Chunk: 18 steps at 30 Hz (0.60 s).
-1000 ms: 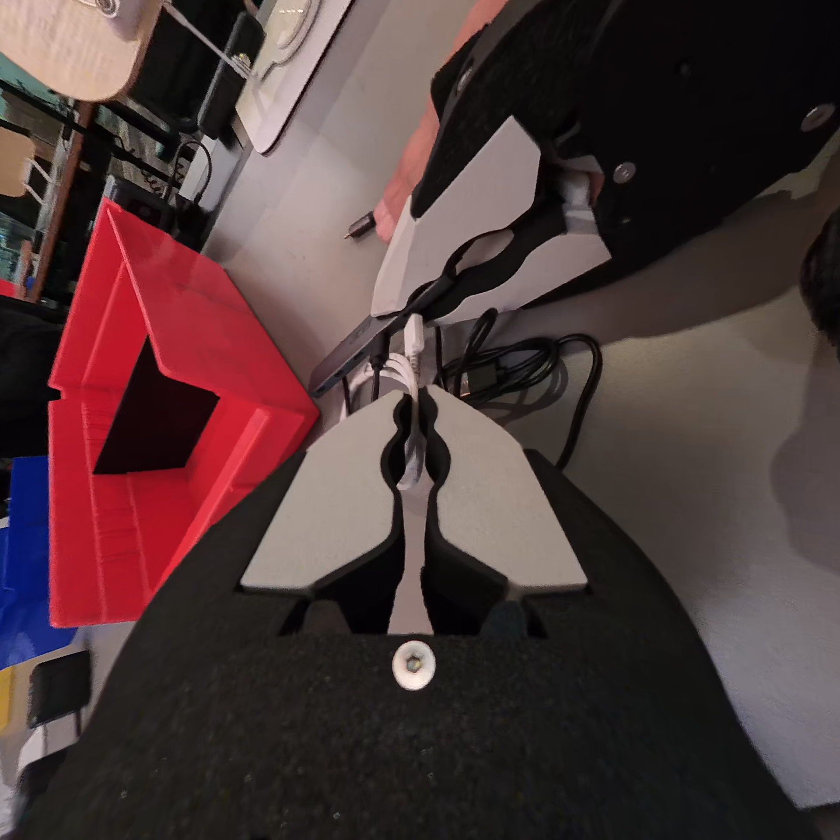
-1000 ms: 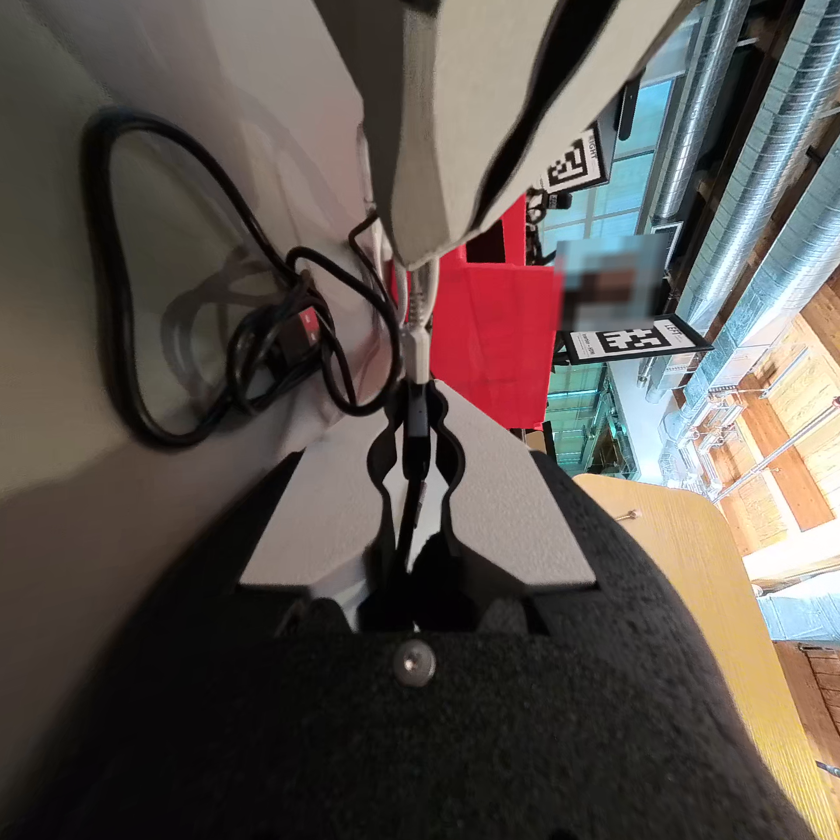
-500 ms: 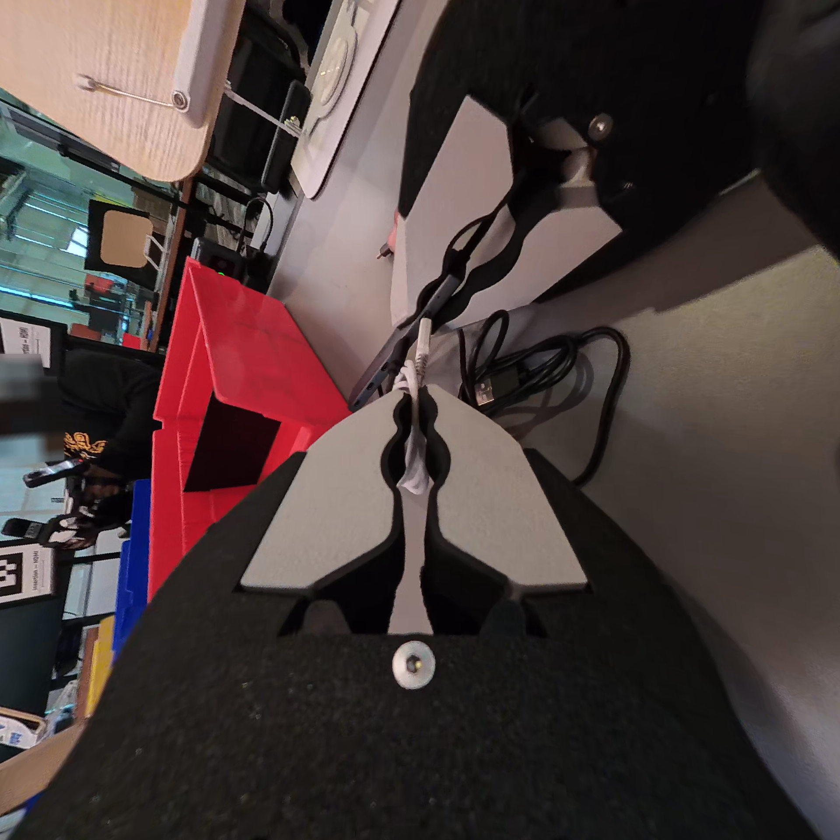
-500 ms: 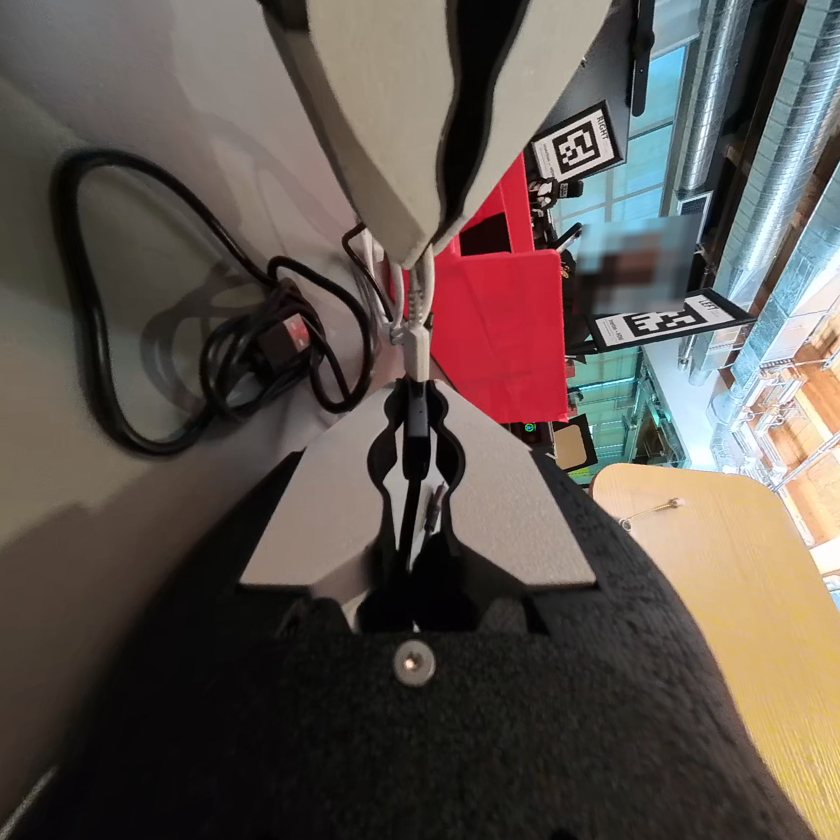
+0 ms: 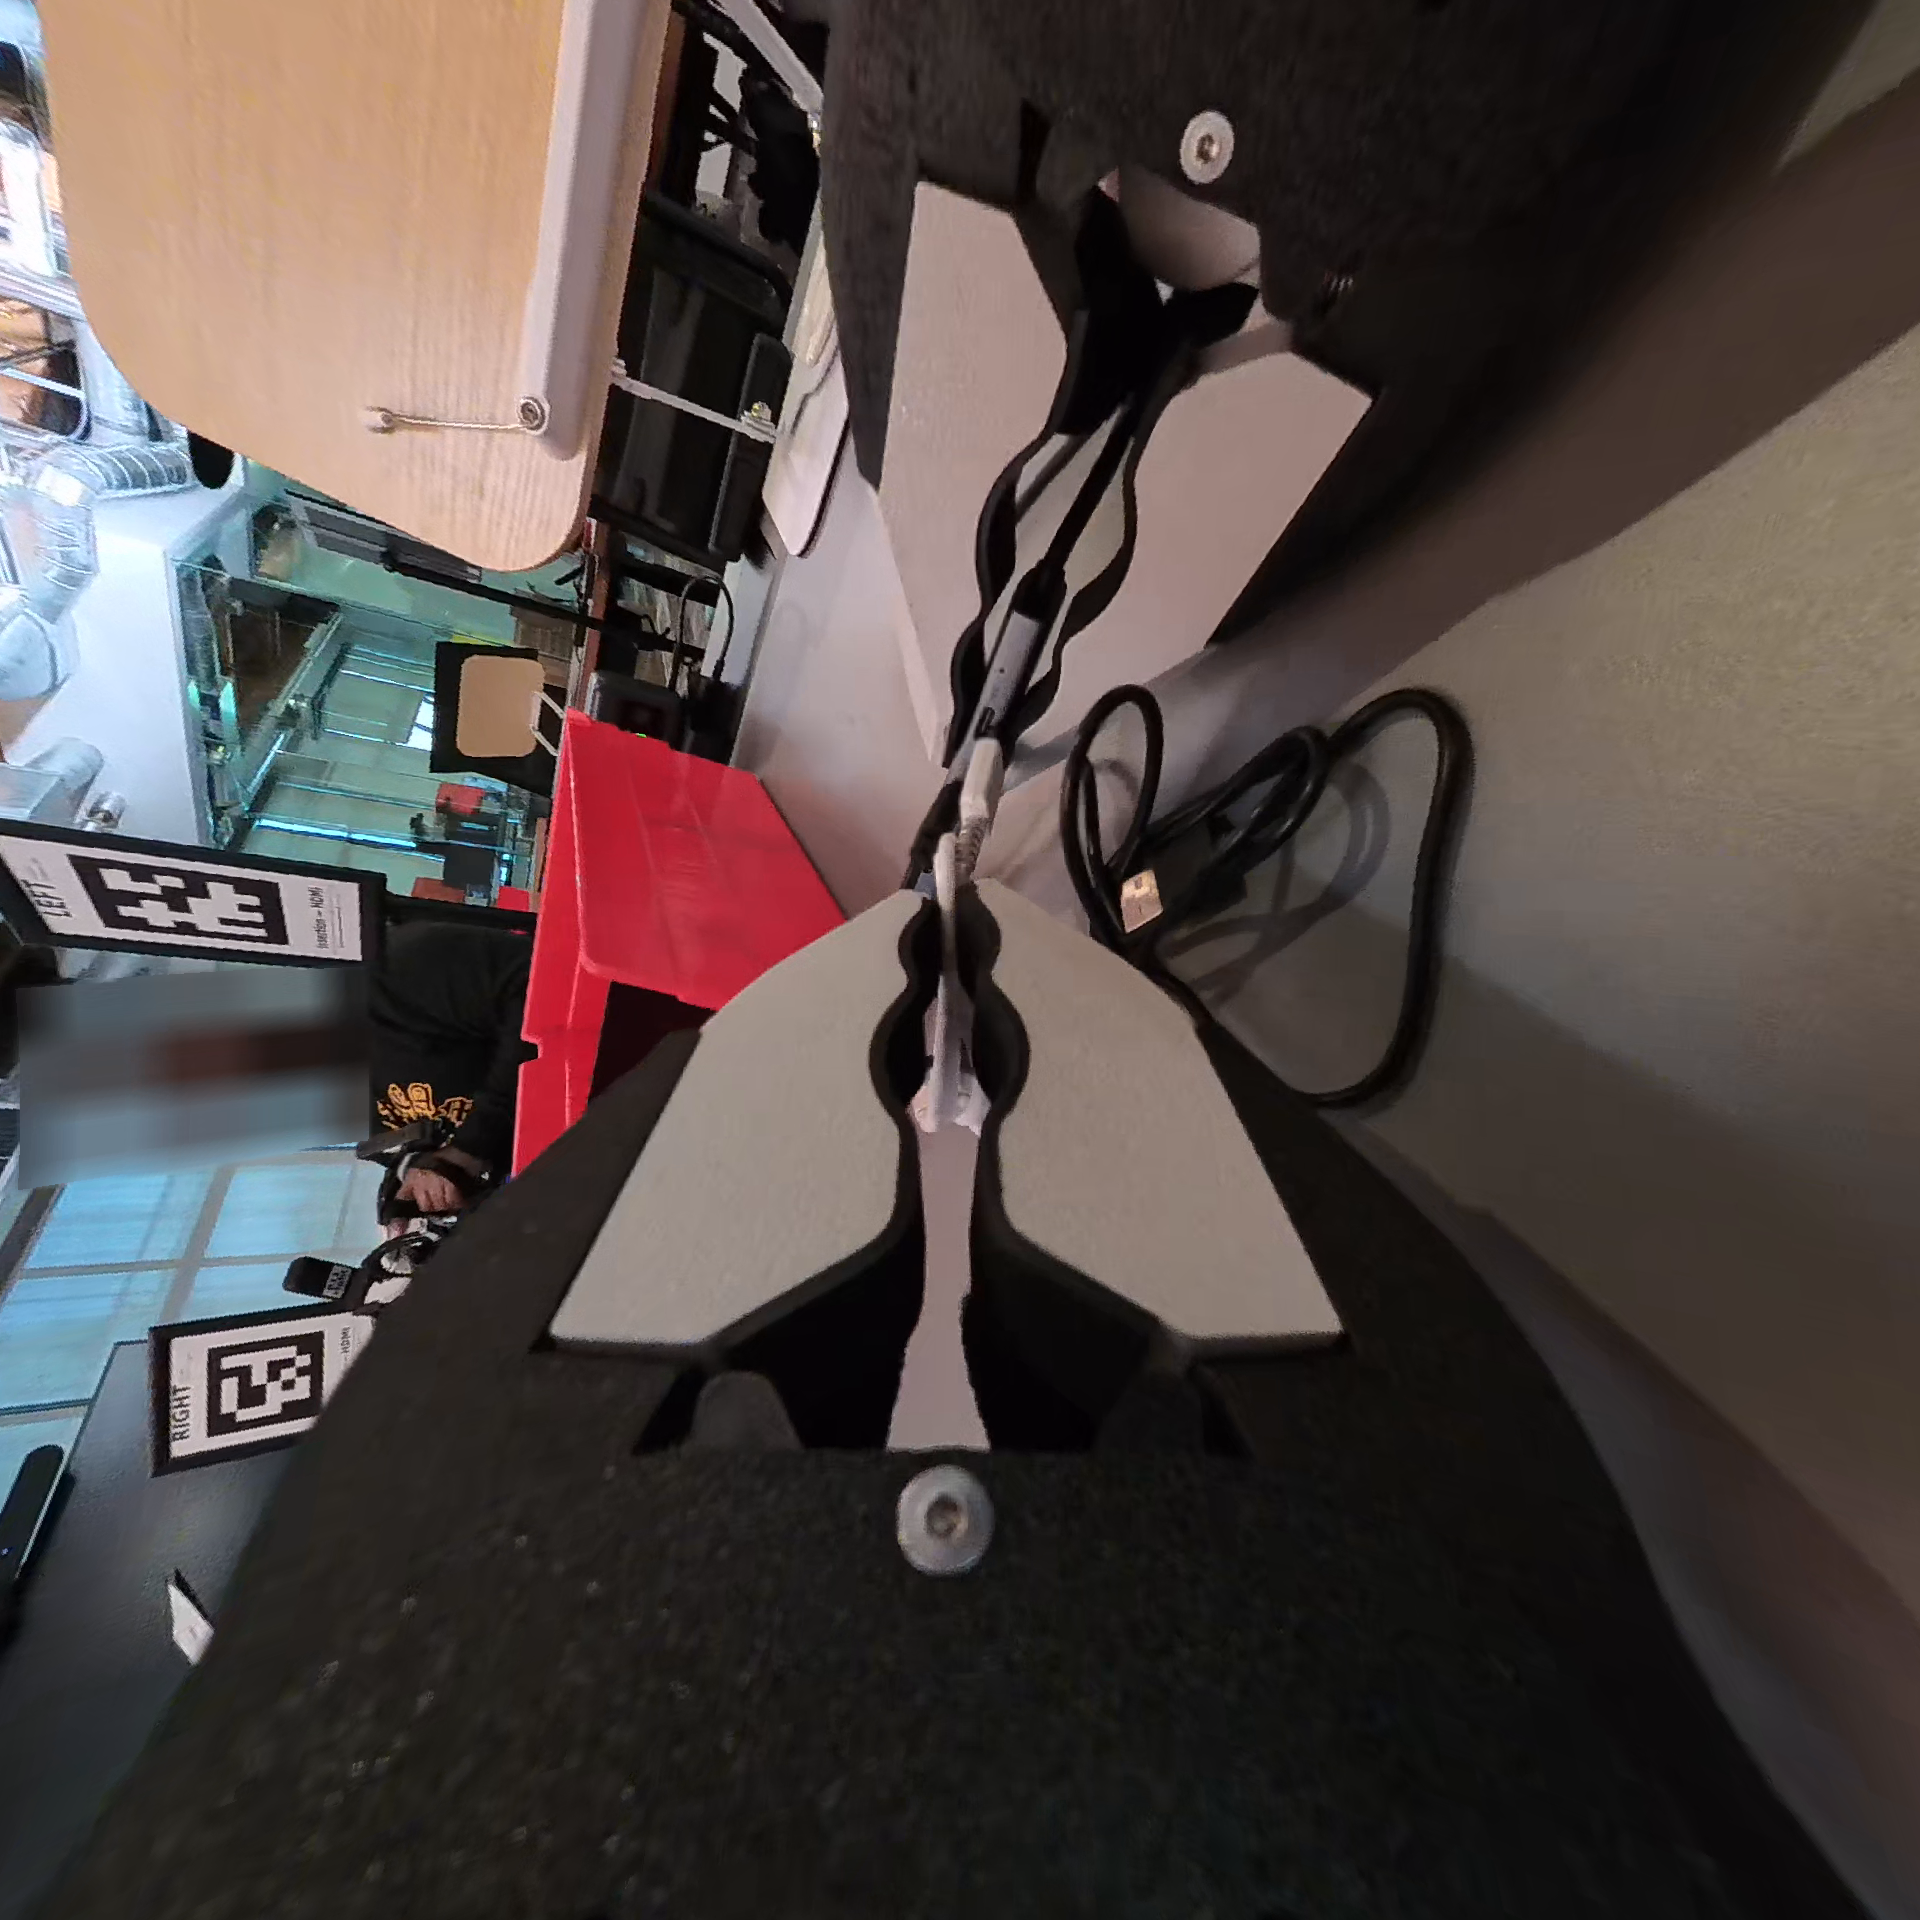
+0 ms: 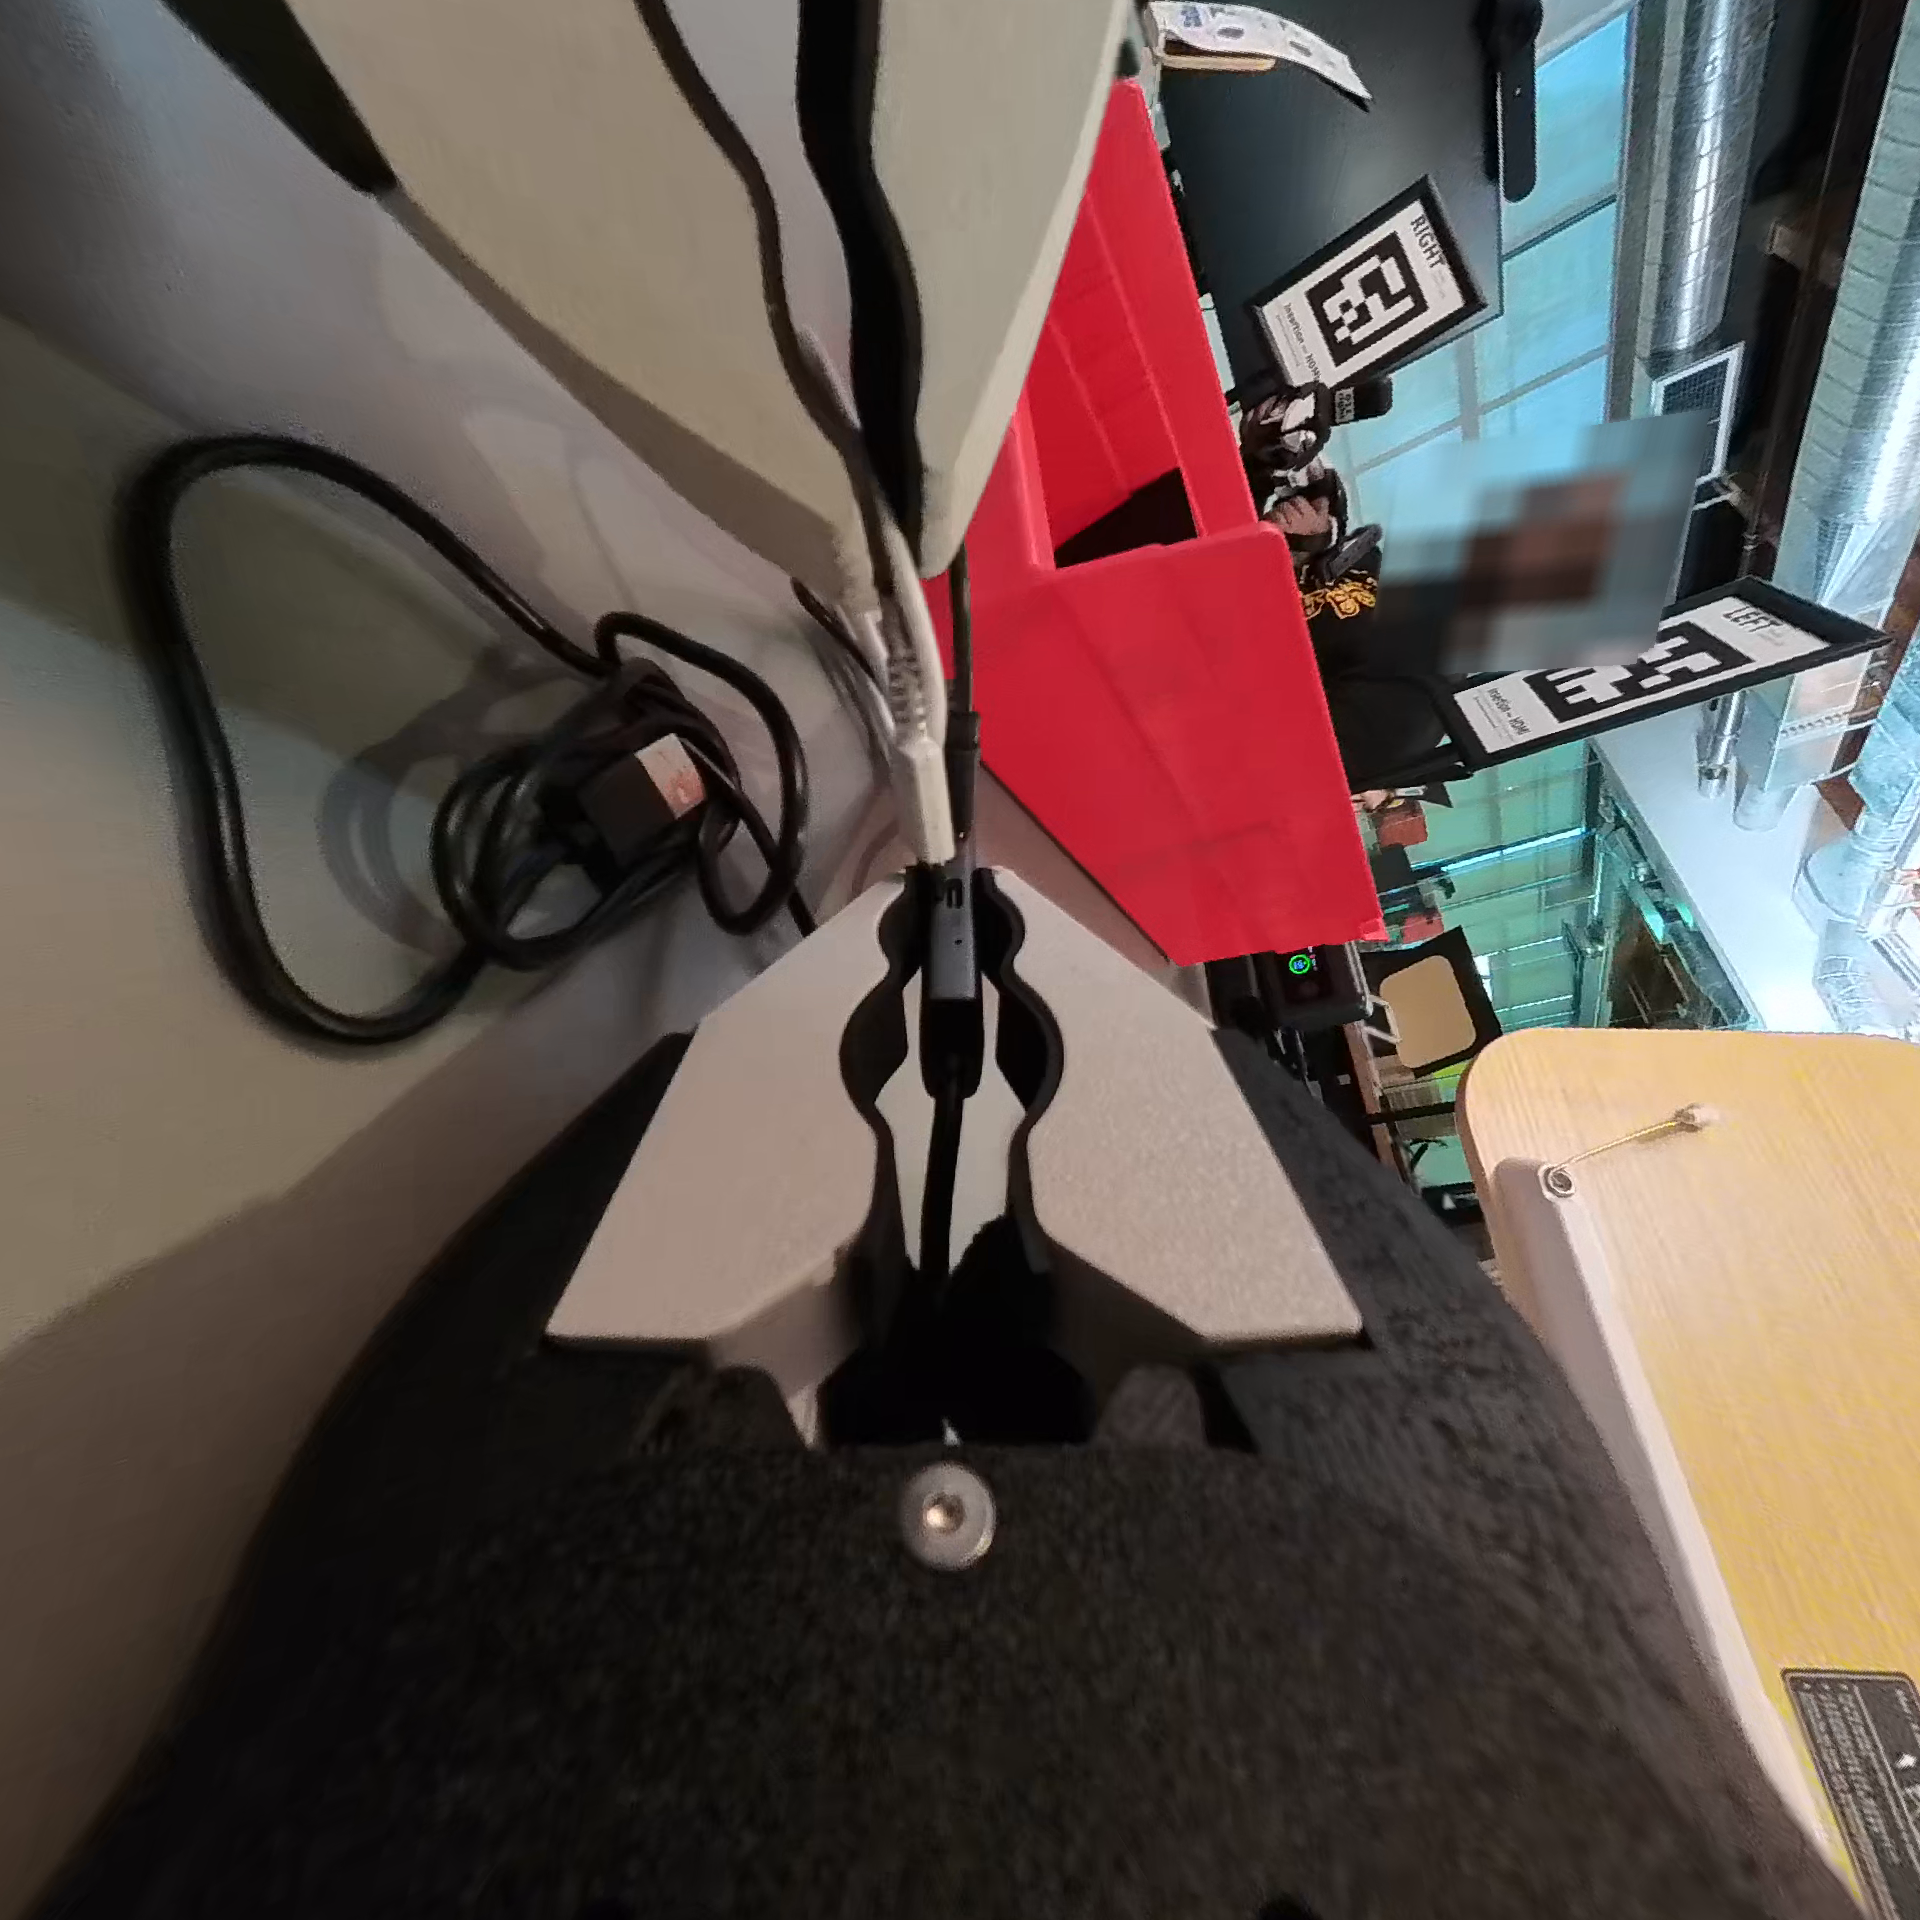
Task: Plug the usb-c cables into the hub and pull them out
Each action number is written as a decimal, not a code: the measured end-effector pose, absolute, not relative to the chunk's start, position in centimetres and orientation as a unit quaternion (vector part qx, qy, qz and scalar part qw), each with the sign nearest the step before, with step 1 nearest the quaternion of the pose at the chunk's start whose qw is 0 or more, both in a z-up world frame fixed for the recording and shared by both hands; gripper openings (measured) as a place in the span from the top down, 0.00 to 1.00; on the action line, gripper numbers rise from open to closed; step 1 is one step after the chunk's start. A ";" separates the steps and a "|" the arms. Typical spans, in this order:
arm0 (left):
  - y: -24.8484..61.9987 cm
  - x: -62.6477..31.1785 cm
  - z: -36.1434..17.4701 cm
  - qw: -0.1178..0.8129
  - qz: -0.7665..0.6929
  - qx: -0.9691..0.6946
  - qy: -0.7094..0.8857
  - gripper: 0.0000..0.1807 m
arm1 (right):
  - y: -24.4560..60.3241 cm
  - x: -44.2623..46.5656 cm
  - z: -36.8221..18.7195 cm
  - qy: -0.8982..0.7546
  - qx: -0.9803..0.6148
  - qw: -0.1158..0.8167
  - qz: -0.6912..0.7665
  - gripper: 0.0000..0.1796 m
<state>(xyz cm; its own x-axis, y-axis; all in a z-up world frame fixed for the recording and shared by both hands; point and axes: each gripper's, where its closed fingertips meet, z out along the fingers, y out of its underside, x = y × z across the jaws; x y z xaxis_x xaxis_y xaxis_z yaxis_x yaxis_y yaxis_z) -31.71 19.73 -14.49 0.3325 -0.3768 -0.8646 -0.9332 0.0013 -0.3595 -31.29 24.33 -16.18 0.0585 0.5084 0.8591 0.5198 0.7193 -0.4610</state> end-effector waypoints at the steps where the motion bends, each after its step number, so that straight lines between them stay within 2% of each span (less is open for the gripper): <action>1: 19.7 -31.7 -14.6 0.494 0.279 -0.650 0.506 0.98 | 24.4 -31.3 -16.3 -0.687 -0.377 0.621 -0.005 0.95; 7: 17.3 -32.5 -18.1 0.419 0.222 -0.701 0.532 0.98 | 26.4 -30.6 -16.7 -0.680 -0.392 0.617 -0.055 0.95; 10: 15.3 -32.7 -17.3 0.433 0.147 -0.740 0.494 0.98 | 28.0 -29.7 -16.3 -0.660 -0.409 0.626 -0.073 0.95; 13: 12.6 -33.9 -18.3 0.402 0.024 -0.813 0.421 0.98 | 28.7 -29.3 -15.9 -0.646 -0.428 0.628 -0.071 0.95; 18: 10.7 -35.5 -16.0 0.415 -0.186 -0.851 0.261 0.84 | 28.4 -29.6 -16.2 -0.655 -0.415 0.626 -0.078 0.95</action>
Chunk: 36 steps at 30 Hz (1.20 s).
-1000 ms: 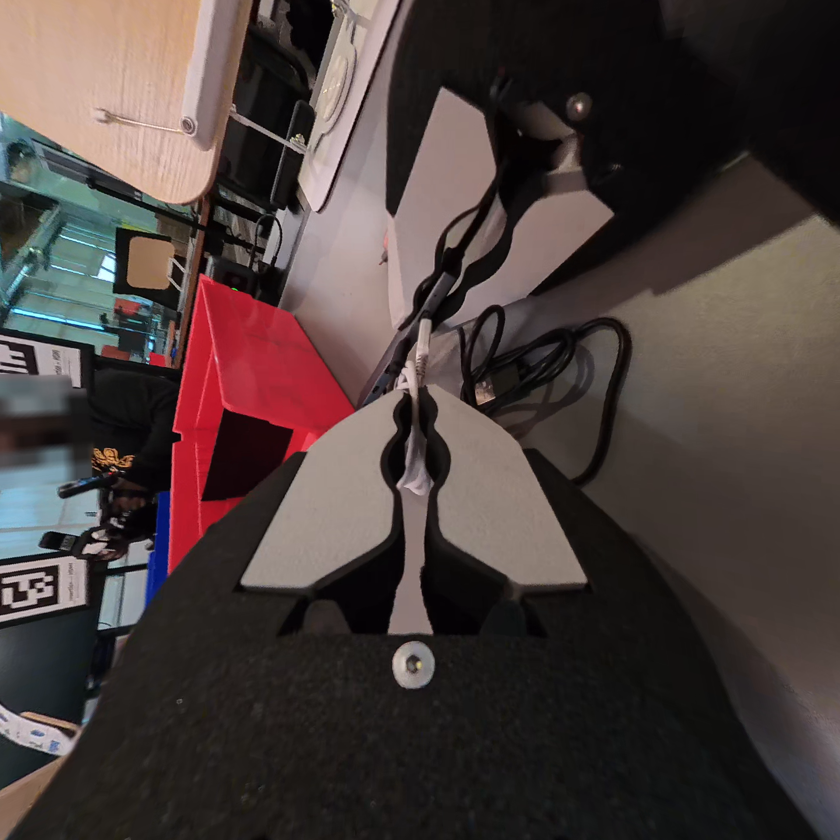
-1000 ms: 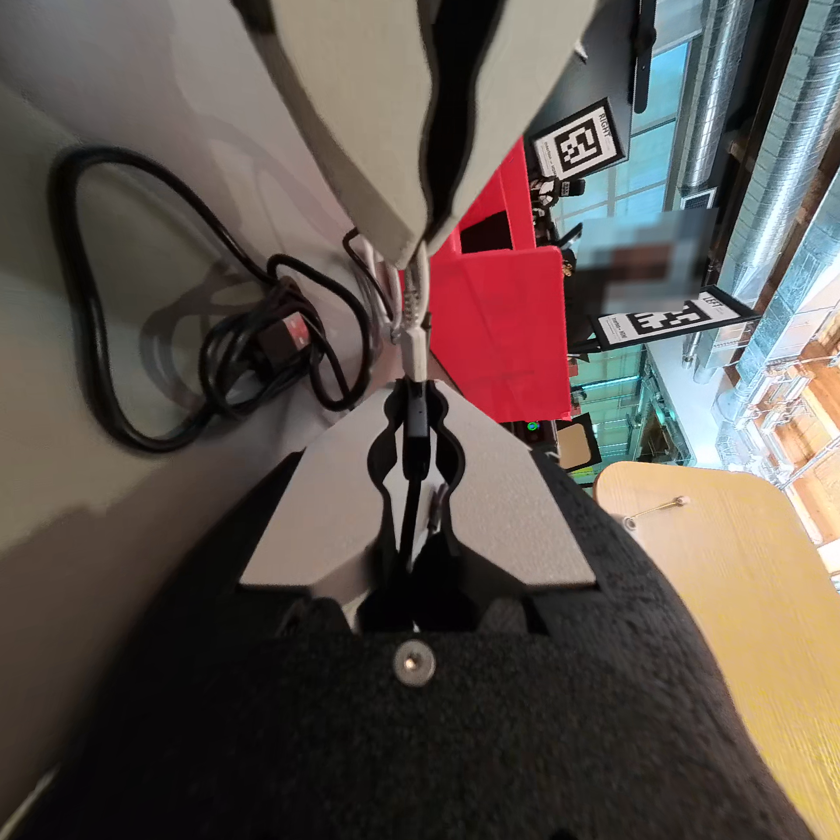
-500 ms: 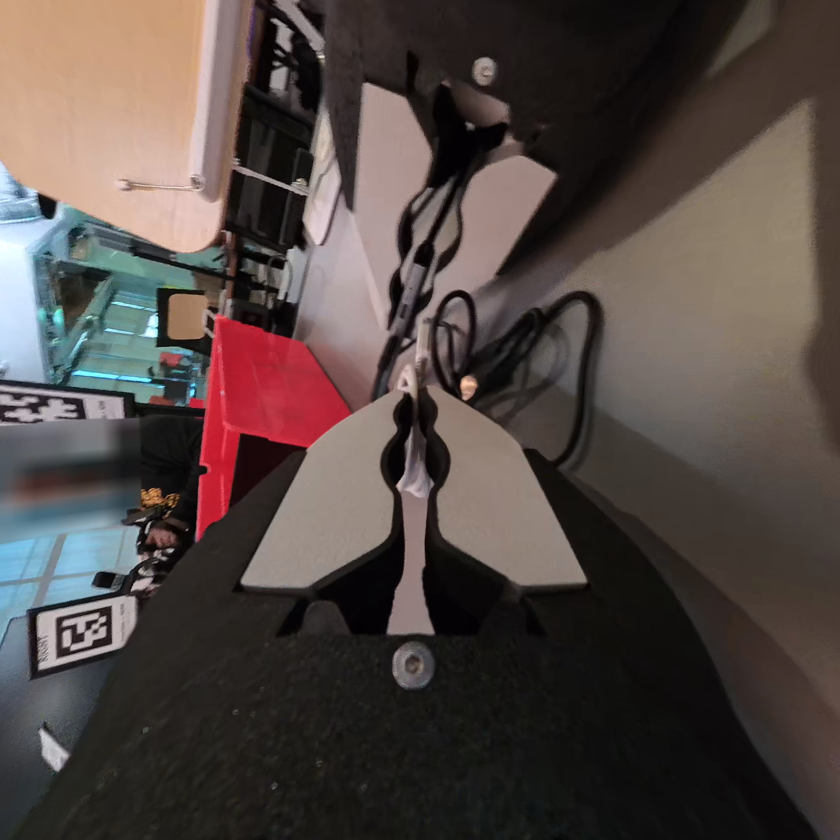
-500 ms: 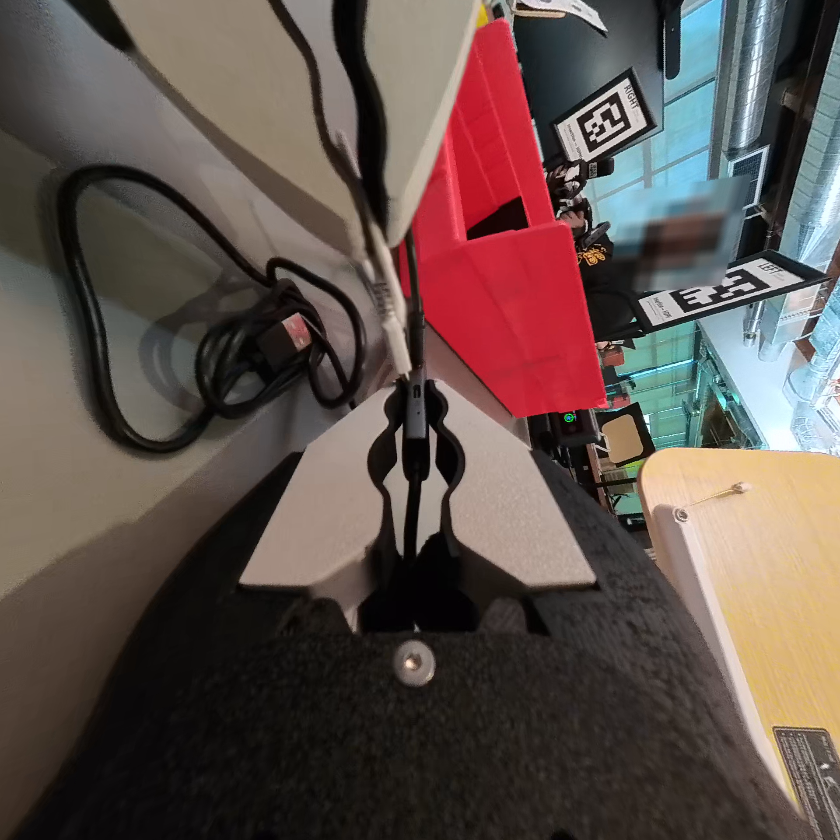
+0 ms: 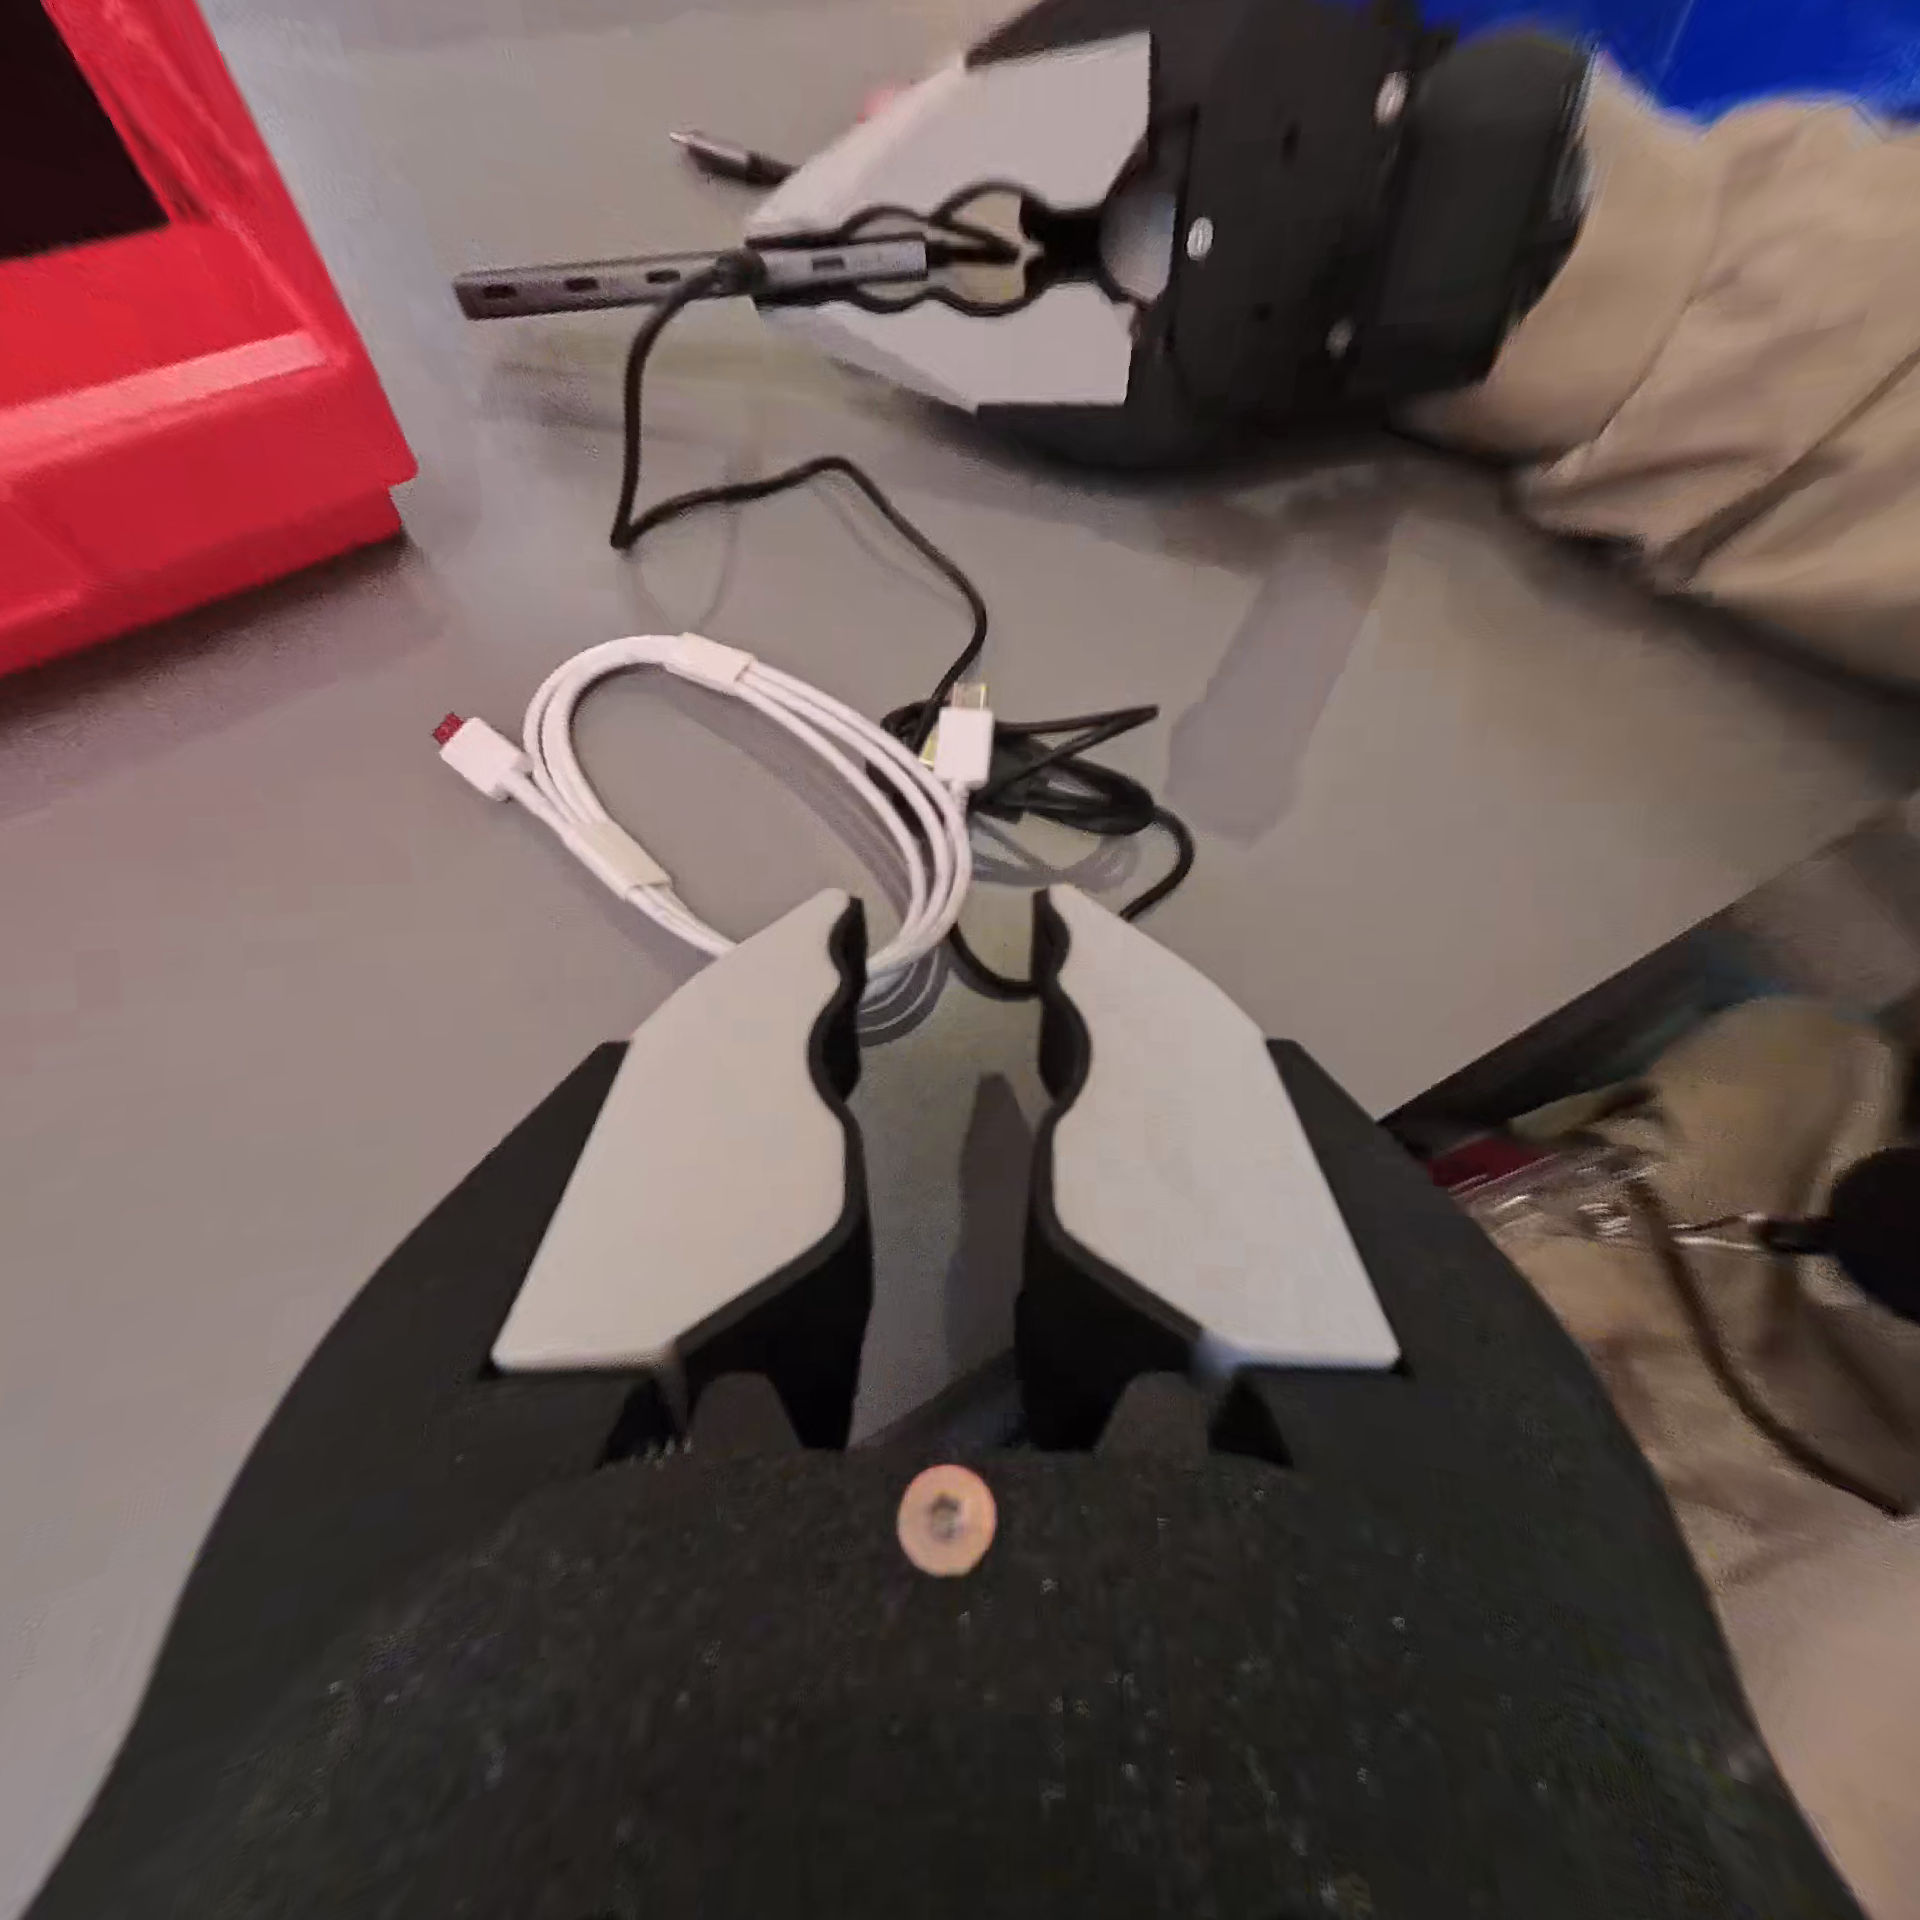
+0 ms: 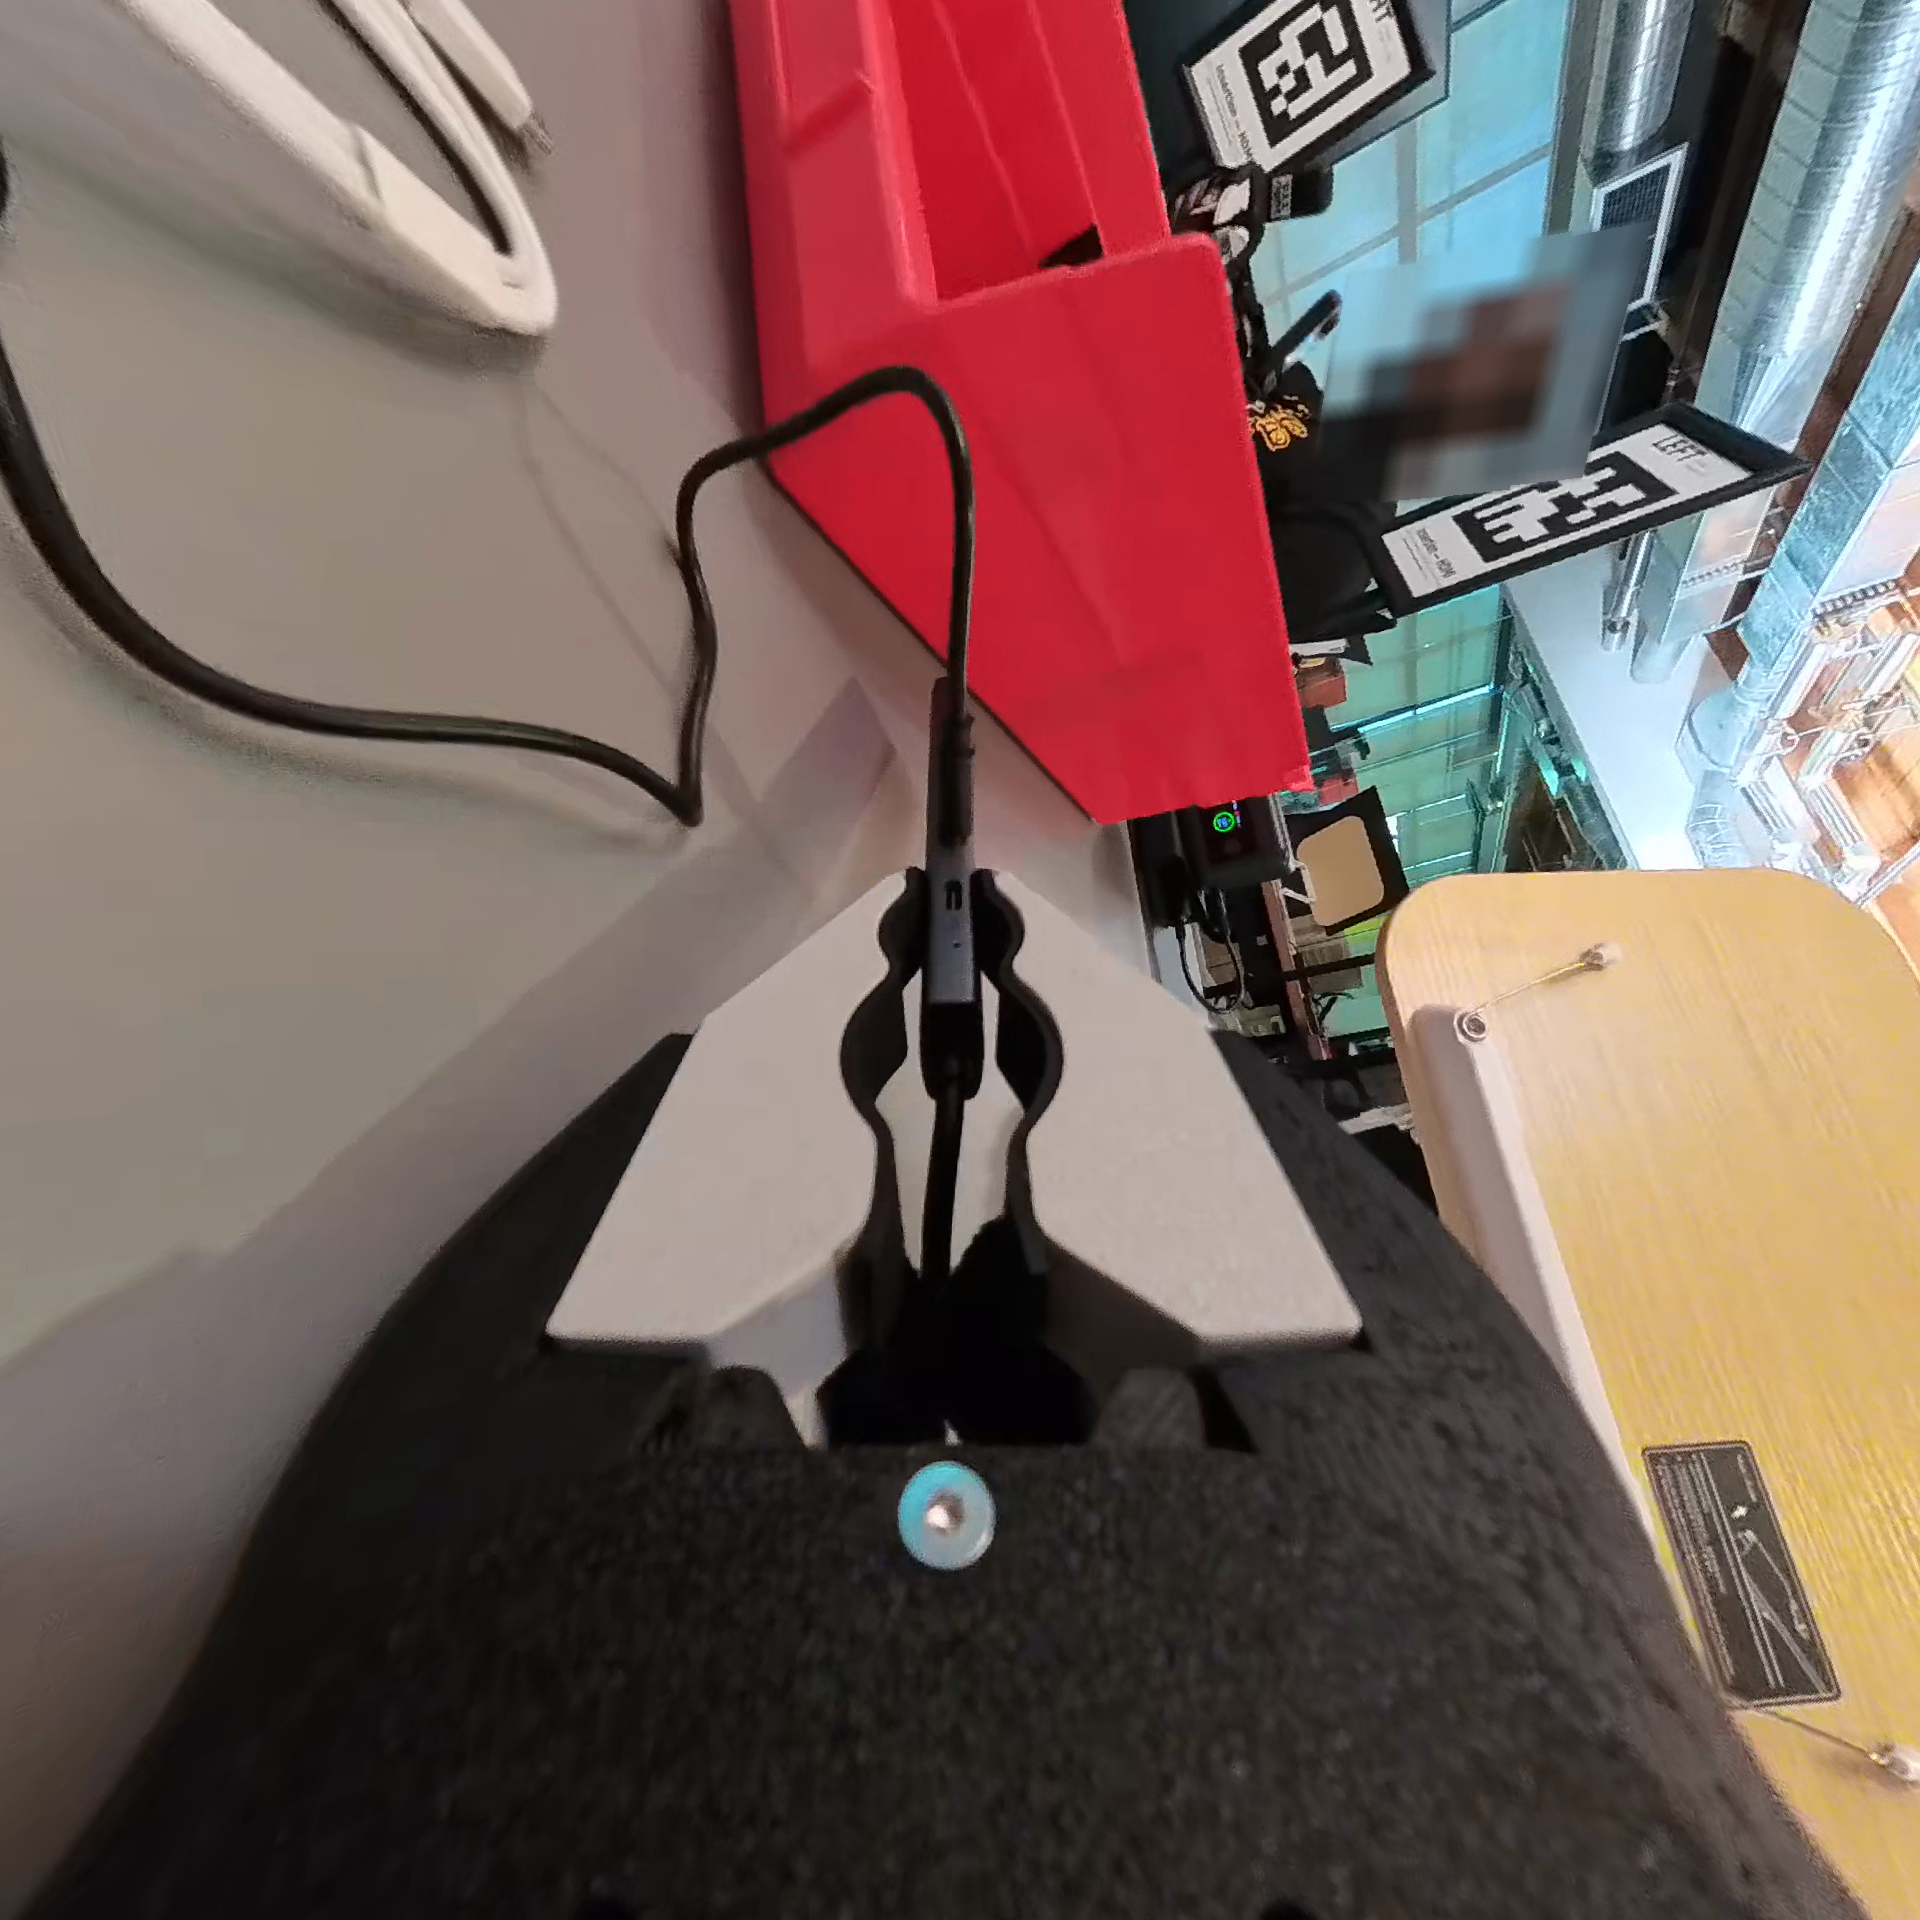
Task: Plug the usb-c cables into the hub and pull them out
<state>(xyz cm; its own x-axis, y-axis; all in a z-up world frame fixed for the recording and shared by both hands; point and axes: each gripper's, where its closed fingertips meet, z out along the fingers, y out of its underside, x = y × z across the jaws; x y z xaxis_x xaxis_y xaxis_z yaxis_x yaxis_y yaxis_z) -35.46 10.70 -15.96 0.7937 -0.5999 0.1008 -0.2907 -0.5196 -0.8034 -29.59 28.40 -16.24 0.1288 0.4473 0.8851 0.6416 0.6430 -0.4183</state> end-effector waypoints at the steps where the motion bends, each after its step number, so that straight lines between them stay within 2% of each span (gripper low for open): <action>1: 10.8 -35.5 -15.7 0.413 -0.208 -0.850 0.253 0.82 | 28.4 -29.6 -16.2 -0.655 -0.416 0.626 -0.077 0.95; 4: 11.8 -35.9 -16.8 0.399 -0.157 -0.852 0.300 0.77 | 28.4 -29.6 -16.2 -0.654 -0.418 0.626 -0.074 0.95; 6: 12.5 -35.4 -18.1 0.376 -0.113 -0.848 0.355 0.82 | 28.3 -29.6 -16.3 -0.656 -0.416 0.626 -0.075 0.95; 8: 12.5 -34.7 -19.2 0.344 -0.100 -0.846 0.394 0.97 | 28.3 -29.6 -16.3 -0.656 -0.415 0.625 -0.076 0.95; 11: 13.0 -34.4 -18.0 0.348 -0.110 -0.845 0.390 0.98 | 28.3 -29.5 -16.3 -0.655 -0.415 0.626 -0.076 0.95; 14: 13.4 -33.7 -13.5 0.382 -0.276 -0.839 0.272 0.98 | 28.3 -29.6 -16.4 -0.658 -0.415 0.624 -0.076 0.95; 18: 13.3 -34.1 -9.6 0.343 -0.530 -0.768 0.103 0.98 | 28.2 -29.6 -16.5 -0.660 -0.413 0.623 -0.076 0.95; 23: 12.4 -35.8 -4.3 0.295 -0.742 -0.602 0.008 0.98 | 28.2 -29.6 -16.4 -0.660 -0.413 0.623 -0.075 0.95; 25: 12.3 -36.1 -6.0 0.278 -0.707 -0.649 0.020 0.98 | 28.2 -29.6 -16.4 -0.660 -0.413 0.623 -0.075 0.95; 27: 13.1 -37.7 -9.8 0.288 -0.609 -0.738 0.023 0.98 | 28.2 -29.6 -16.5 -0.660 -0.413 0.623 -0.075 0.95; 31: 14.5 -42.3 -14.2 0.315 -0.448 -0.836 0.025 0.96 | 28.2 -29.6 -16.5 -0.661 -0.413 0.622 -0.075 0.95; 36: 15.3 -45.2 -17.2 0.339 -0.254 -0.902 0.087 0.93 | 28.2 -29.6 -16.6 -0.662 -0.413 0.621 -0.075 0.95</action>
